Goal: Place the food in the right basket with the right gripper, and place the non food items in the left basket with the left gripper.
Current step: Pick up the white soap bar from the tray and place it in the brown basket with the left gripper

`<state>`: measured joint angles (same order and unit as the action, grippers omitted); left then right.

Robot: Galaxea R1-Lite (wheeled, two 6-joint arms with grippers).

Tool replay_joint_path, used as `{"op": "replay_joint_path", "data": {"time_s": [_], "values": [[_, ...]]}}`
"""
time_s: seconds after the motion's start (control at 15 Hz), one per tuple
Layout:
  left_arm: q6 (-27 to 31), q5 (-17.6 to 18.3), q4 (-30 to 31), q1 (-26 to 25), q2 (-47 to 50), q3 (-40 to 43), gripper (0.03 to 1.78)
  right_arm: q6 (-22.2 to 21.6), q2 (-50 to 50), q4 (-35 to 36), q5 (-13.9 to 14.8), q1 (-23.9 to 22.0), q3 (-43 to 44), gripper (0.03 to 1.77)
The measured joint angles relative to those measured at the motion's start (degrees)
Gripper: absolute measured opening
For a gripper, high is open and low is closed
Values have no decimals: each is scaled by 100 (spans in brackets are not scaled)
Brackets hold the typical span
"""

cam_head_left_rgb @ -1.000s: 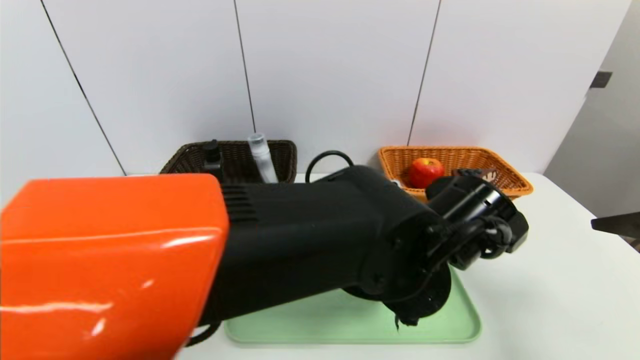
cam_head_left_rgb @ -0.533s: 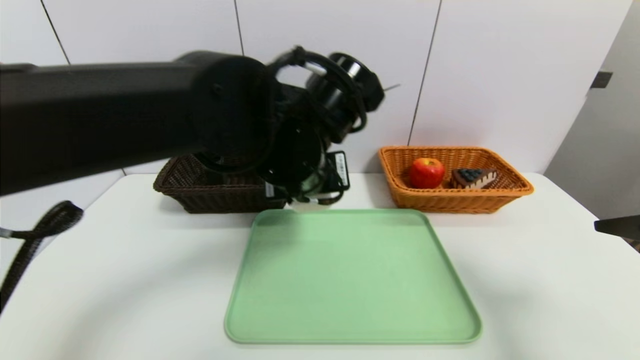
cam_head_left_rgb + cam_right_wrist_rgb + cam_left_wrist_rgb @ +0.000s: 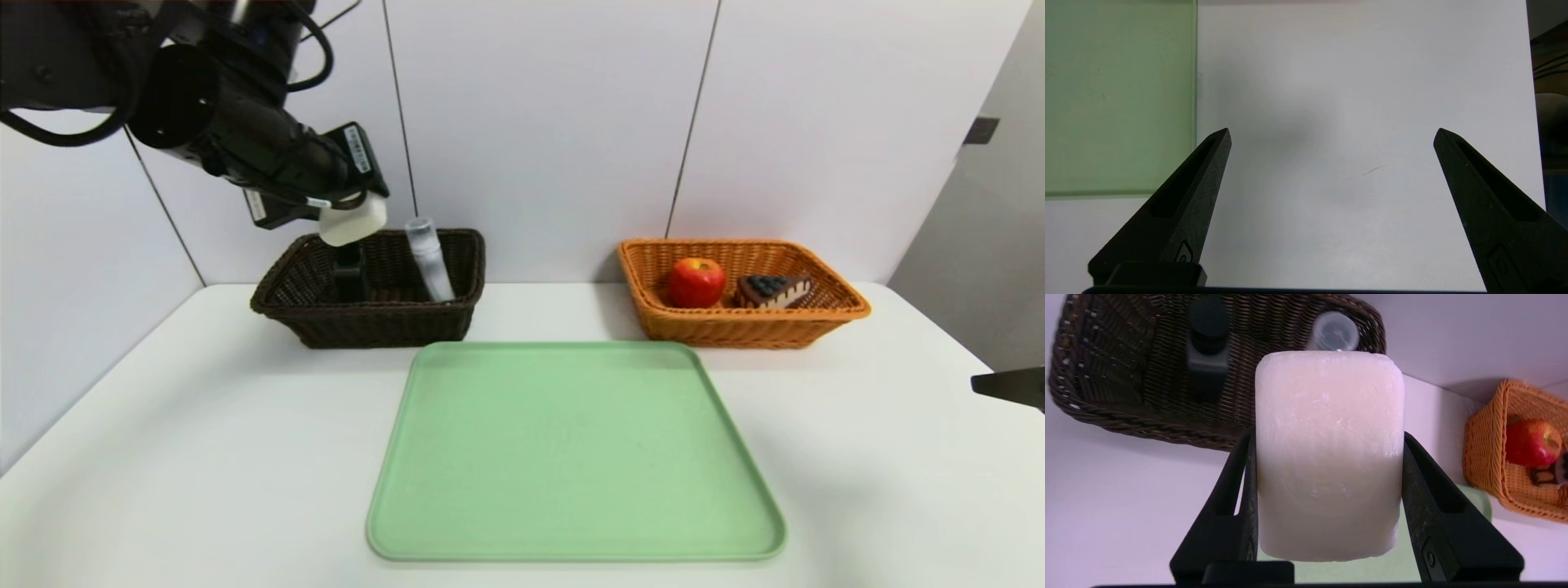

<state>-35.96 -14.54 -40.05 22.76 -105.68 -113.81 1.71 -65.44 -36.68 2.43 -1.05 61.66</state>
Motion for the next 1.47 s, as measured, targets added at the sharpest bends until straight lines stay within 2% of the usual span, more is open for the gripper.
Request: {"op": "replay_joint_path", "data": {"time_s": [0.2,0.6,0.8,0.93,1.13,1.47], "values": [[276,1022,15,-925,69,28,98,18,9,5,0,0,0,171],[1937,2678,149,-2454,-293,122,98,27,144,-9,2,0,-85,171],[2781,3270,297,-2884,-568,127,98,29,207,-9,0,0,-157,171],[2925,3654,468,-2973,-713,127,98,30,243,-6,0,0,-188,171],[2907,3935,533,-3015,-896,127,98,29,299,-5,0,0,-199,171],[2932,3968,566,-3014,-1146,130,97,38,358,-2,0,0,-199,171]]}}
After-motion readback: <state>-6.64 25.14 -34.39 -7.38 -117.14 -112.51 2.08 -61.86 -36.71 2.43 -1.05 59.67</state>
